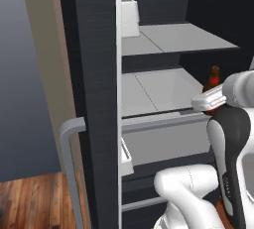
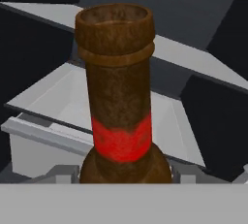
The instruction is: Place the beer on the top shelf of the fridge to keep it out of children's reach, and place the kiwi and lime on lower shelves for easy access.
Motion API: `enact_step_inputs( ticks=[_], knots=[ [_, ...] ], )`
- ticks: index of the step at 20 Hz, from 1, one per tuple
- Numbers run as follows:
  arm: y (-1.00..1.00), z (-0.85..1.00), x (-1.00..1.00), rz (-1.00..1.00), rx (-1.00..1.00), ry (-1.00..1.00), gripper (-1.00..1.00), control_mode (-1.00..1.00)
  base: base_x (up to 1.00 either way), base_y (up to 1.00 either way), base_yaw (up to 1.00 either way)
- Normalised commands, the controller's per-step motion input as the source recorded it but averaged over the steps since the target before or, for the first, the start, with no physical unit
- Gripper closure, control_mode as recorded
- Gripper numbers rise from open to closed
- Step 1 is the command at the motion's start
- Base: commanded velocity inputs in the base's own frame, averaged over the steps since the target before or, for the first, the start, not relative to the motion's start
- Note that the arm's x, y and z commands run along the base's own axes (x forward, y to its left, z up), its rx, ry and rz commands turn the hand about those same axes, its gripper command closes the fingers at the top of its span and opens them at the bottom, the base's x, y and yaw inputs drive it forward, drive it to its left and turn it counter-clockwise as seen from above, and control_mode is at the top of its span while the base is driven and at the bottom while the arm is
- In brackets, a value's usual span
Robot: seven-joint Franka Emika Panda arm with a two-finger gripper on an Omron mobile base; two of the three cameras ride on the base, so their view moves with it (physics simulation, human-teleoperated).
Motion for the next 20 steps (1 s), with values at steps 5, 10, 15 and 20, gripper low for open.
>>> enact_step_inputs(
  ticks=[5,10,15,20],
  knots=[
    [-0.10,0.10,0.00,-0.12,0.26,0.00,1.00,-1.00,0.00,0.00,0.00],
    [0.00,0.21,0.00,-0.07,0.21,-0.06,1.00,-1.00,0.00,0.00,0.00],
    [-0.01,0.50,0.00,-0.01,0.14,-0.09,1.00,-1.00,0.00,0.00,0.00],
    [-0.04,0.49,0.00,0.00,0.06,-0.08,1.00,-1.00,0.00,0.00,0.00]
  ],
)
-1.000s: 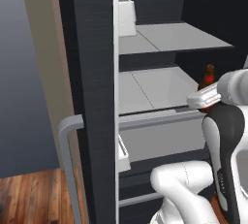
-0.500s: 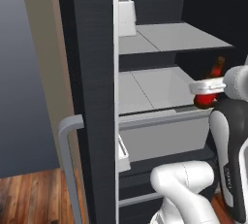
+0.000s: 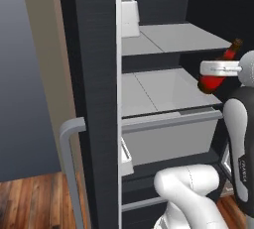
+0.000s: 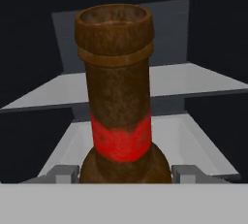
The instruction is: Place the beer on the top shelf of the fridge to keep it out of children's reach, and place the kiwi and lime on lower shelves for easy access.
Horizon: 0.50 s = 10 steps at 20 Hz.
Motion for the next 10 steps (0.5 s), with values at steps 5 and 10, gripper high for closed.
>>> enact_step_inputs(
  ticks=[5,10],
  knots=[
    [-0.01,0.30,0.07,0.00,0.00,0.00,1.00,-1.00,0.00,0.00,0.00],
    [0.00,0.21,0.17,0.00,0.00,0.00,1.00,-1.00,0.00,0.00,0.00]
  ],
)
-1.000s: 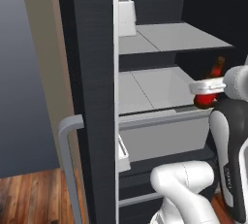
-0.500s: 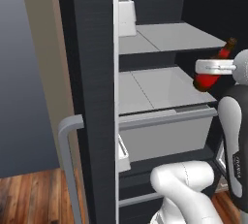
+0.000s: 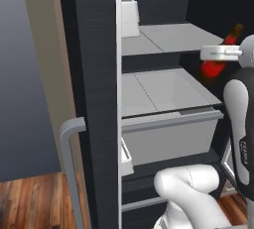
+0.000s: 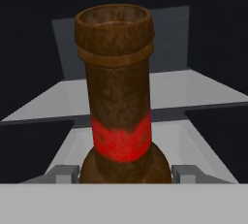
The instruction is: Place the beer on the top shelf of the fridge to keep it out of children's reach, and place the kiwi and lime on lower shelves for easy access.
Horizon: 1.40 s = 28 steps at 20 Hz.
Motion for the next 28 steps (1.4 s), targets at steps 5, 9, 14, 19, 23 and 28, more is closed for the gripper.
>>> enact_step_inputs(
  ticks=[5,9,14,19,23,28],
  knots=[
    [0.00,0.18,0.23,0.00,0.00,0.00,1.00,-1.00,0.00,0.00,0.00],
    [0.00,0.07,0.30,0.00,0.00,0.00,1.00,-1.00,0.00,0.00,0.00],
    [0.00,0.03,0.39,0.00,0.00,0.00,1.00,-1.00,0.00,0.00,0.00],
    [0.00,0.01,0.43,0.00,0.00,0.00,1.00,-1.00,0.00,0.00,0.00],
    [0.00,0.00,0.45,0.00,0.00,0.00,1.00,-1.00,0.00,0.00,0.00],
    [0.00,0.00,0.49,0.00,0.00,0.00,1.00,-1.00,0.00,0.00,0.00]
  ],
)
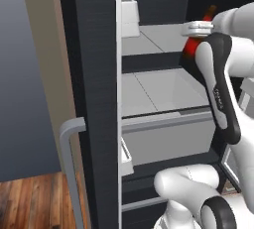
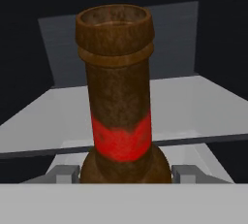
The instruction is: Place the beer on the top shelf of the fridge to keep it out of children's reach, and place the kiwi and lime on lower shelves for easy access.
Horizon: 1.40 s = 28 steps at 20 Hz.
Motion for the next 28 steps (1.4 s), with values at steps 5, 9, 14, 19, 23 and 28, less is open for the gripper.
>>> enact_step_inputs(
  ticks=[5,9,14,19,23,28],
  knots=[
    [0.00,0.00,0.48,0.00,-0.01,0.00,1.00,-1.00,0.00,0.00,0.00],
    [0.00,0.00,0.45,0.00,-0.02,0.00,1.00,-1.00,0.00,0.00,0.00],
    [0.00,0.00,0.50,0.00,-0.02,0.01,1.00,-1.00,0.00,0.00,0.00],
    [0.00,-0.01,0.48,0.00,-0.03,0.02,1.00,-1.00,0.00,0.00,0.00],
    [0.00,-0.06,0.46,0.00,-0.05,0.02,1.00,-1.00,0.00,0.00,0.00],
    [0.00,-0.03,0.41,0.00,-0.01,0.01,1.00,-1.00,0.00,0.00,0.00]
  ],
)
